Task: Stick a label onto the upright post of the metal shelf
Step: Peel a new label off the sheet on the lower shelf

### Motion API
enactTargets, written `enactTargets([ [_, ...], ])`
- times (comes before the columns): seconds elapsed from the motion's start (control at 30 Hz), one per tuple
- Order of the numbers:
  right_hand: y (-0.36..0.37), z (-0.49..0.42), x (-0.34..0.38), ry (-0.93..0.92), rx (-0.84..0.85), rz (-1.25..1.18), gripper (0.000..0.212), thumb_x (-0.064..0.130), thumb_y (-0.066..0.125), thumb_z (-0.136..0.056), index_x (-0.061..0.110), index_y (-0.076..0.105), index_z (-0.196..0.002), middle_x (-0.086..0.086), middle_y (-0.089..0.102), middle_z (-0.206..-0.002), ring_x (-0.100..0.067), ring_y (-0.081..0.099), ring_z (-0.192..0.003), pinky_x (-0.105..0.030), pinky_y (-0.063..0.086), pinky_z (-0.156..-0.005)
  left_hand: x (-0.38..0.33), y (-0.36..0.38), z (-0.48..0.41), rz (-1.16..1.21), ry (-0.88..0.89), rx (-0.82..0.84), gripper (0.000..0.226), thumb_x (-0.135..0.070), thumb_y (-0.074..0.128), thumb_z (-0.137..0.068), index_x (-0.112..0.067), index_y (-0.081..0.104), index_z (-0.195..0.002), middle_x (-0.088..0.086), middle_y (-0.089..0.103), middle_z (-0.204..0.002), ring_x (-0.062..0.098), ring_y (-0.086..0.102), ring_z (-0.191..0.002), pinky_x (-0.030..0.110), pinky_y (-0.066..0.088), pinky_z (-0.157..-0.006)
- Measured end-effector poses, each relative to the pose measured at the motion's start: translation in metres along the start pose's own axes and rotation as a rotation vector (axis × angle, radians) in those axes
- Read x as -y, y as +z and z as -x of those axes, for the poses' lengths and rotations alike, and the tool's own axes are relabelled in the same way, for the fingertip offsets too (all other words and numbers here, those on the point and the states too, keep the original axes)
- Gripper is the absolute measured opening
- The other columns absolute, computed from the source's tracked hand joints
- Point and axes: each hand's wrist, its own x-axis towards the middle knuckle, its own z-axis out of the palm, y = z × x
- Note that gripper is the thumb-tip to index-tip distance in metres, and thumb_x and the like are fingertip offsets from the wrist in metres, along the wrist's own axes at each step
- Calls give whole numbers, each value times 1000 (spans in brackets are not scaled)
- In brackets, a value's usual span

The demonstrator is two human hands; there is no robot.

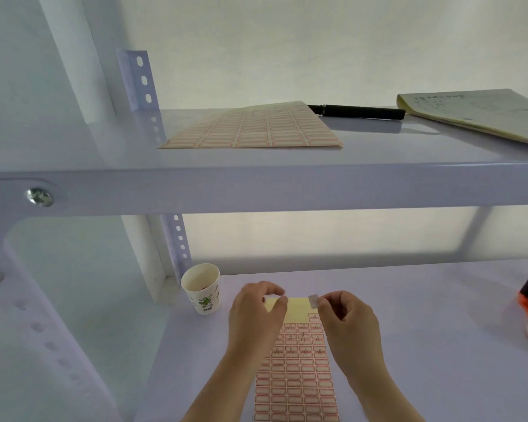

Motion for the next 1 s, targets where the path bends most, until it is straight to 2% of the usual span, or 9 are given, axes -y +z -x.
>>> enactTargets([
  [0.07,0,3,7,-55,-26,5,22,34,66,-91,26,65,-70,5,71,-61,-15,67,-59,-33,58,-56,-15,-5,9,166,21,57,8,-28,68,-89,-28,75,-86,-12,75,-81,6,70,-79,17,54,-68],
  [0.13,-1,7,15,-109,-51,-15,22,29,67,-90,26,65,-69,5,70,-61,-13,66,-59,-29,55,-56,-27,-9,16,320,-10,87,12,-29,71,-88,-24,80,-82,-8,78,-73,10,74,-72,17,58,-65],
  [0.3,-1,13,26,-226,-85,2,21,21,68,-89,27,65,-69,9,69,-64,-9,63,-63,-16,48,-54,-42,-17,21,480,-73,76,11,-24,73,-87,-22,83,-84,-6,81,-73,13,76,-70,17,59,-62],
  [0.47,0,17,29,-439,-133,38,16,8,68,-89,21,74,-83,15,68,-73,-11,62,-76,-9,46,-57,-44,-27,22,552,-75,111,12,-27,74,-87,-22,84,-89,-4,82,-81,21,77,-82,31,64,-78],
  [0.57,0,22,33,-508,-80,45,19,4,68,-88,20,79,-91,14,70,-76,-9,63,-72,-5,43,-55,-42,-36,20,585,-102,93,9,-25,76,-85,-23,84,-84,-1,82,-77,14,73,-72,29,62,-74],
  [0.7,-2,25,45,-308,-34,-140,22,7,69,-88,28,77,-87,13,72,-66,-6,62,-58,-8,43,-49,-39,-49,18,601,-135,76,13,-19,74,-86,-24,82,-77,-4,80,-72,4,65,-63,19,57,-67],
  [0.77,-6,22,53,-169,-17,-257,19,14,70,-88,32,74,-88,15,75,-74,-5,64,-57,-14,51,-54,-38,-56,19,583,-122,63,15,-20,73,-87,-27,78,-75,-9,80,-71,-1,66,-62,14,56,-64],
  [0.83,-10,22,63,-73,63,-351,16,16,71,-87,31,76,-87,8,77,-73,-7,65,-57,-22,56,-58,-36,-64,21,575,-93,72,14,-20,72,-89,-28,77,-78,-11,79,-70,-4,69,-64,11,56,-64],
  [1.0,-12,35,84,-44,169,-388,17,7,70,-87,18,79,-78,-3,76,-66,-7,62,-52,-23,53,-55,-33,-82,29,593,-55,93,15,-18,71,-89,-26,76,-78,-13,76,-64,-8,69,-62,7,52,-60],
])
